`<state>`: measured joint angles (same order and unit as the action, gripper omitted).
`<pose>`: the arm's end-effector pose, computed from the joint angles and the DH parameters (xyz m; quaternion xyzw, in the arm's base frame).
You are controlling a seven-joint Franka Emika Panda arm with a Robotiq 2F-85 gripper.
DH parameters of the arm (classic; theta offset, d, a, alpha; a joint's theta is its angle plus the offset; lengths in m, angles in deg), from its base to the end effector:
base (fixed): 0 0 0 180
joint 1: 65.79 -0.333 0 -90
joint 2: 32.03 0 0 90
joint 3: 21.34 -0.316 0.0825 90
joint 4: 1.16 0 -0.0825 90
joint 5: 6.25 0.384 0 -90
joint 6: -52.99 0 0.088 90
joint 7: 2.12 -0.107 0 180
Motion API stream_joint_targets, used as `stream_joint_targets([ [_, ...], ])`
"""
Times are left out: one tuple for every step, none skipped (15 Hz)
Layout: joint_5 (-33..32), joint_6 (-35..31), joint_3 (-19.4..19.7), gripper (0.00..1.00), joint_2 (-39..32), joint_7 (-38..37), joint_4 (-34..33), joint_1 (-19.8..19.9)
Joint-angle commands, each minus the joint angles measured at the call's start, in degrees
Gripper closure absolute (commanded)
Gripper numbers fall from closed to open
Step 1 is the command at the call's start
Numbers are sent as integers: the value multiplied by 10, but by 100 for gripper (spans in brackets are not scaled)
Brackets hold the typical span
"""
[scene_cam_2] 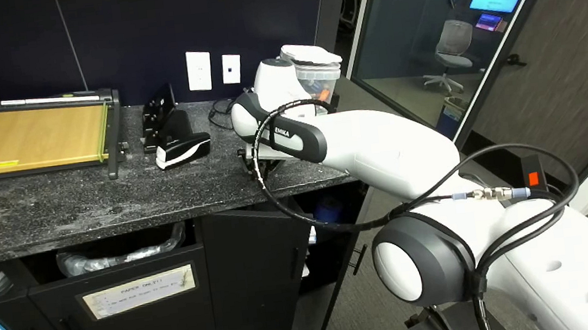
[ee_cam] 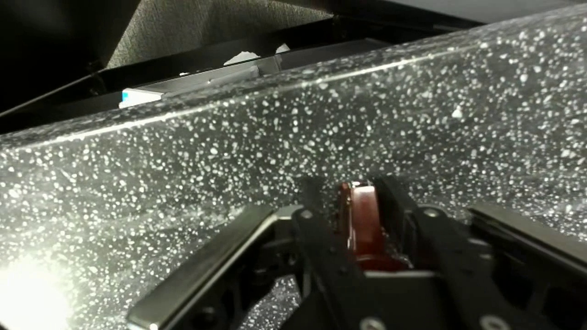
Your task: Move the red object to the left
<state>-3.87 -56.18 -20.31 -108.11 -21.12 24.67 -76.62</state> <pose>0.8060 0.1519 0.2355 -0.9949 0.0782 -0.0584 0.0271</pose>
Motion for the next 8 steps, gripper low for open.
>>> stream_joint_targets([
  [-6, 47, -5, 29, 36, 8, 11, 4],
  [-7, 64, -4, 23, 50, 10, 9, 2],
  [-8, 83, -4, 16, 66, 12, 8, 0],
  [-4, 123, -11, 8, 94, 24, 10, 5],
  [-3, 154, -11, 2, 111, 28, 11, 10],
  [-6, 94, -6, 18, 68, 13, 3, 3],
  [-6, 121, -6, 11, 88, 15, 3, 4],
  [-6, 138, -6, 3, 103, 17, 4, 6],
])
